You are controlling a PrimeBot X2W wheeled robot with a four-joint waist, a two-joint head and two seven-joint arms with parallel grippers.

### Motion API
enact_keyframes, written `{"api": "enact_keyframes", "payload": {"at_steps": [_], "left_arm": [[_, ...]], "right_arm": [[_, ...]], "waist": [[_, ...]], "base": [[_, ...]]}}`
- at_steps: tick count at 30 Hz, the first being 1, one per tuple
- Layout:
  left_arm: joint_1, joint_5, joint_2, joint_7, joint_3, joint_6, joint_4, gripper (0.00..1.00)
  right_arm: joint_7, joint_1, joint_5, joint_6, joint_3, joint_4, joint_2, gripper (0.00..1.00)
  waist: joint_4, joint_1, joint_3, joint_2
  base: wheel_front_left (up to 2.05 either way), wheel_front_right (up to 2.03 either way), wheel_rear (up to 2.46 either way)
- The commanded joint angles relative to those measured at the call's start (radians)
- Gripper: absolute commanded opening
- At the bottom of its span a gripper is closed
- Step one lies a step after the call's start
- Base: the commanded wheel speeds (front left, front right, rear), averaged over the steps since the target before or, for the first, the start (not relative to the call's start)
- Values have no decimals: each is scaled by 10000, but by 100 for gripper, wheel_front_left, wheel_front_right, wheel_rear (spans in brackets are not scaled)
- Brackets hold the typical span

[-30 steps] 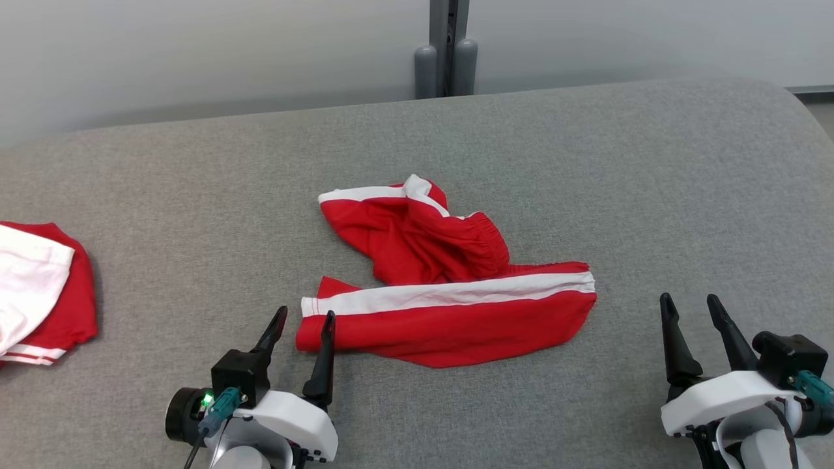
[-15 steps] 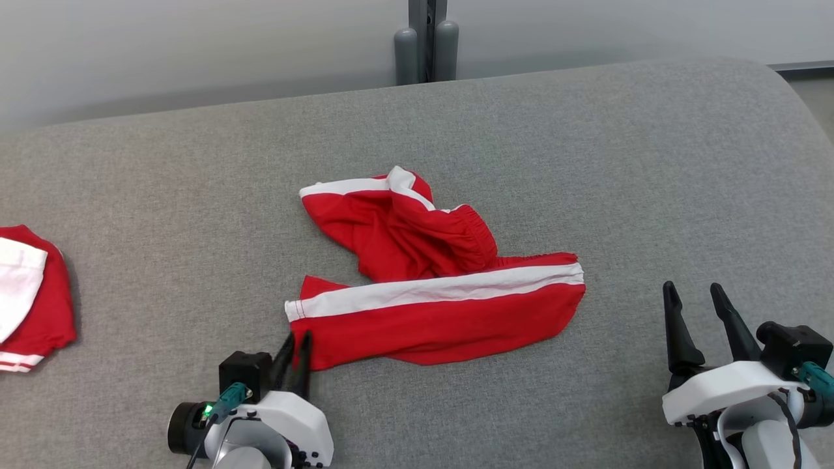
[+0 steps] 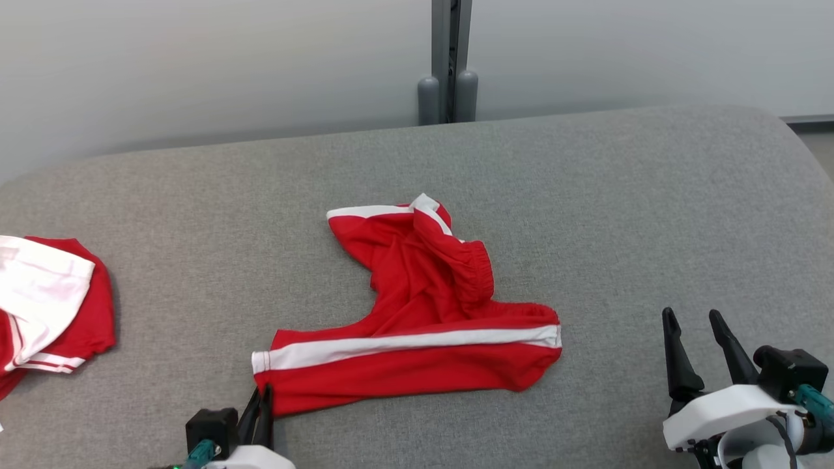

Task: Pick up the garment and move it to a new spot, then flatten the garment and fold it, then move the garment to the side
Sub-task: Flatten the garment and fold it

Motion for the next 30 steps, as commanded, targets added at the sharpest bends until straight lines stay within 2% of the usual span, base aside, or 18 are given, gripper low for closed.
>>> {"api": "enact_keyframes", "payload": {"at_steps": [1, 6, 7, 8, 18, 30], "left_arm": [[255, 127, 51, -5, 179, -1, -74, 0], [550, 205, 45, -5, 407, -11, -269, 0], [610, 226, 51, -5, 463, 37, -364, 72], [676, 289, 48, -5, 494, 57, -466, 100], [1285, 1004, 50, -5, 1236, 70, -1945, 100], [1810, 1295, 45, -5, 1387, -60, -2362, 100]], "right_arm": [[-21, 191, 1, 1, 8, 30, -52, 100], [-21, 365, -38, 1, 43, 37, -40, 100], [-21, 402, -42, 1, 65, 20, -34, 100], [-21, 424, -47, 1, 97, -14, -26, 100], [-21, 780, -229, 1, 356, -598, 49, 100], [-21, 1309, -267, 1, 443, -739, 184, 100]], "waist": [[116, 0, -238, -1], [185, 0, -459, -1], [193, 0, -516, -1], [197, 0, -563, -1], [272, 0, -993, -1], [533, 0, -1443, -1]], "base": [[0, 0, 0], [0, 0, 0], [0, 0, 0], [0, 0, 0], [0, 0, 0], [0, 0, 0]]}}
